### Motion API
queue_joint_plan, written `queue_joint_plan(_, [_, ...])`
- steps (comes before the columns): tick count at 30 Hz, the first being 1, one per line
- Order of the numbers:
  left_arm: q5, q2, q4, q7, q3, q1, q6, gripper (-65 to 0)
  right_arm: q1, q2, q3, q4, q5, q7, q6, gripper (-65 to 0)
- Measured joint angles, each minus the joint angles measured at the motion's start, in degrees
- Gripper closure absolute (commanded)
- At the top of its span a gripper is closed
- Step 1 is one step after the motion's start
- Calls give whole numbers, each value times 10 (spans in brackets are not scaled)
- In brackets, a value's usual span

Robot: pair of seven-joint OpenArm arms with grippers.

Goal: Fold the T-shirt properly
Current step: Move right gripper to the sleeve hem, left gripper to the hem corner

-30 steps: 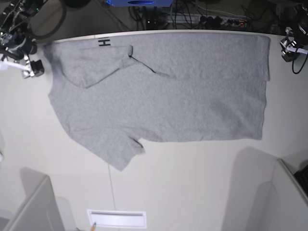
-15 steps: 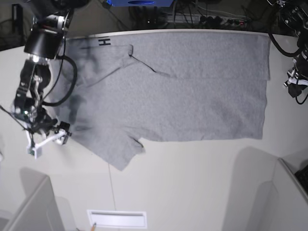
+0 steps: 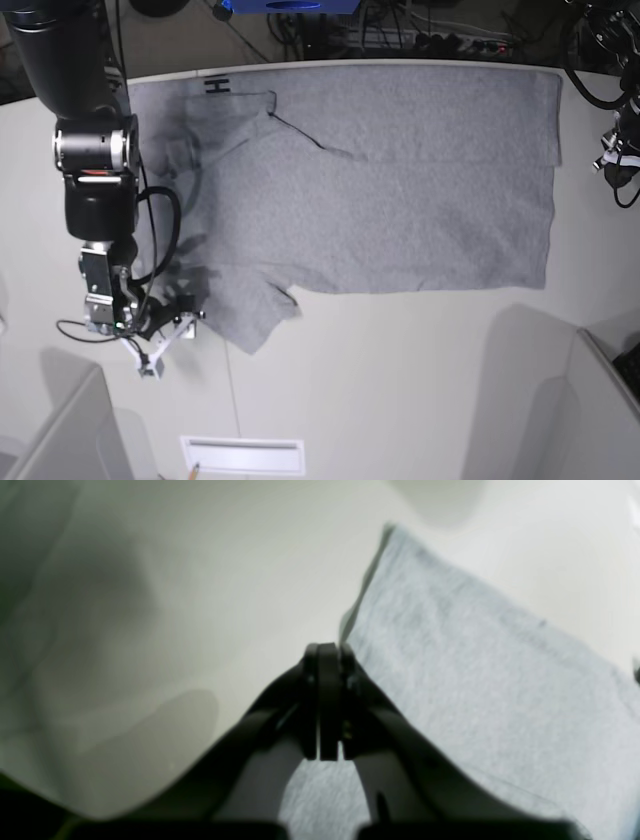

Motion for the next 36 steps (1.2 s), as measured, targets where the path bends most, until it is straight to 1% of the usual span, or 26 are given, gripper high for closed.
queue_joint_plan(2, [0,0,0,-1,1,-2,0,0,10,0,-7,-32,-2,15,0,-477])
queue_joint_plan(4, [-1,0,0,-1,2,-4,0,0,15,-4,-10,-43,-4,29,0,-497])
queue_joint_plan(8, [-1,0,0,-1,1,-2,0,0,22,-13,-26,-56,-1,57,0,-498])
queue_joint_plan(9, [-1,0,0,0,1,-2,0,-10,26,-18,-33,-74,-3,70,0,-498])
queue_joint_plan(10, [-1,0,0,-1,1,-3,0,-35,28,-23,-42,-92,-2,81,0,-498])
queue_joint_plan(11, [-1,0,0,-1,1,-4,0,-54,28,-28,-50,-107,-12,108,-1,-497])
queue_joint_plan(12, [-2,0,0,-1,1,-4,0,-63,31,-30,-57,-118,-9,118,-3,-497])
queue_joint_plan(16, [-1,0,-6,0,1,-3,0,-64,39,-30,-63,-130,-4,112,-2,-485])
queue_joint_plan(17, [-1,0,-7,-1,1,-3,0,-67,39,-30,-63,-130,-4,112,-2,-458])
queue_joint_plan(18, [-1,0,-9,-1,1,-3,0,-69,39,-29,-63,-130,-4,112,-2,-411])
queue_joint_plan(21, [-3,0,-46,-3,1,-11,0,-72,39,-27,-63,-130,-4,111,-2,-231])
queue_joint_plan(23, [1,1,-79,1,1,-23,0,-79,39,-27,-63,-131,-2,111,-2,-131])
queue_joint_plan(24, [10,0,-93,1,1,-32,0,-102,39,-28,-63,-132,1,110,-1,-78])
queue_joint_plan(25, [28,-3,-102,2,4,-43,0,-150,39,-30,-63,-132,2,111,0,-12])
queue_joint_plan(26, [45,-12,-109,1,16,-55,0,-209,38,-30,-63,-132,3,110,0,0])
queue_joint_plan(28, [81,-35,-127,-1,54,-82,0,-331,37,-31,-63,-132,3,111,0,0])
queue_joint_plan(30, [109,-46,-147,-8,93,-111,0,-410,37,-31,-63,-132,2,111,0,0])
queue_joint_plan(31, [122,-47,-163,-10,108,-130,0,-438,38,-33,-63,-132,1,111,0,0])
queue_joint_plan(32, [128,-47,-178,-8,125,-147,0,-443,38,-34,-63,-132,0,111,0,0])
queue_joint_plan(36, [194,-59,-270,-10,180,-235,0,-433,39,-36,-63,-132,0,108,0,0])
